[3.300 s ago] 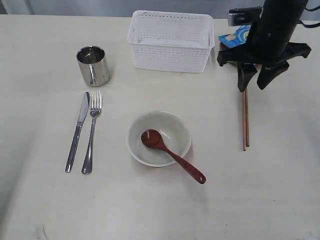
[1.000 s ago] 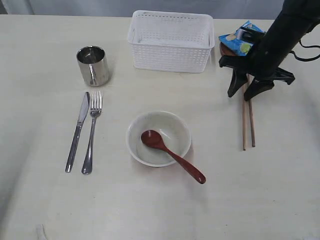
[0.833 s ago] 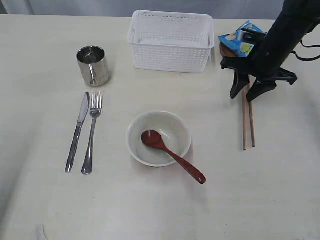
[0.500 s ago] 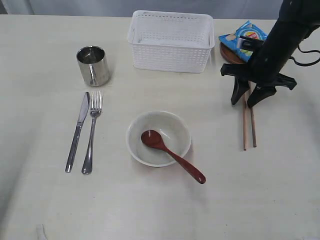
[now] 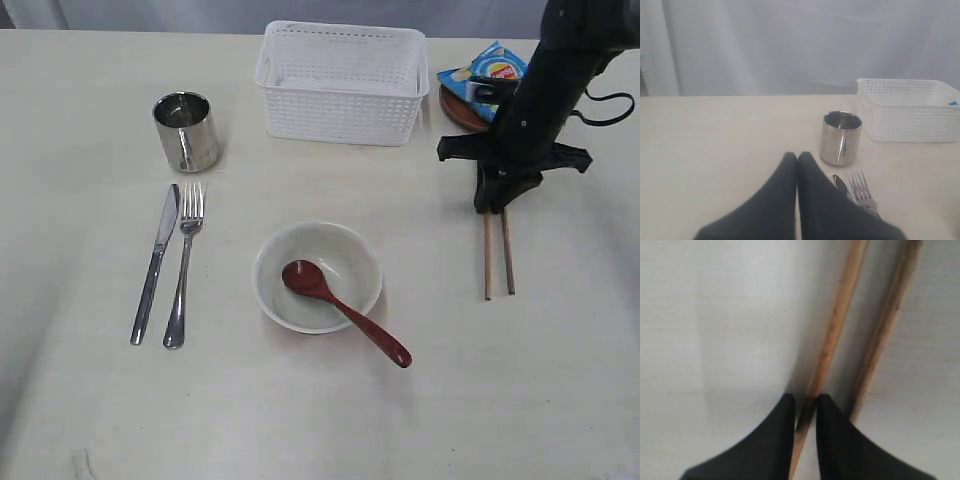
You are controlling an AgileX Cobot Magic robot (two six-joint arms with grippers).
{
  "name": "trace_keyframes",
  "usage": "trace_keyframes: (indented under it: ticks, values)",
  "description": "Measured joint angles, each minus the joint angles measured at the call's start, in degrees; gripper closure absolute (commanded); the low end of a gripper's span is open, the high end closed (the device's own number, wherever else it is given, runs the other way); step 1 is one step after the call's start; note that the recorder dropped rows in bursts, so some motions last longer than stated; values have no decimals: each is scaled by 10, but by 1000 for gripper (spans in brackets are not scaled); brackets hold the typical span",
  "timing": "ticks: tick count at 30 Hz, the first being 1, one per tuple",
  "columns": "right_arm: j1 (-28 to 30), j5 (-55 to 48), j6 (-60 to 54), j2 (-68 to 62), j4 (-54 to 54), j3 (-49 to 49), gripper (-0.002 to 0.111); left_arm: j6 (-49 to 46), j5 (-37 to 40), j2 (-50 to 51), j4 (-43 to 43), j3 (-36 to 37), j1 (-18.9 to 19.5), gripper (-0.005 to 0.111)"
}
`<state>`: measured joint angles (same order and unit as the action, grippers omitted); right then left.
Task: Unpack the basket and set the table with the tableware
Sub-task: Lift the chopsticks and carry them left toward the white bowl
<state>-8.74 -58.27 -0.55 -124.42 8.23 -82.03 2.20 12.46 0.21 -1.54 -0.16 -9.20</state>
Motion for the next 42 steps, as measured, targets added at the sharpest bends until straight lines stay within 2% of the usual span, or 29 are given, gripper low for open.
trace_keyframes:
  ticks: [5,8,17,27,35,42]
  values:
    - [-38,3,36,-1,-73,-1,97,0,0,0,0,0,0,107]
    - [-58,5,54,-2,-110,-2,108,0,0,0,0,0,0,107]
    - [-65,12,63,23,-119,6,109,0,0,0,0,0,0,107]
    - [-82,-31,-8,176,34,8,109,0,0,0,0,0,0,107]
    - [-169,-97,-26,209,107,8,109,0,0,0,0,0,0,107]
    - [-235,-53,-27,209,175,53,109,0,0,0,0,0,0,107]
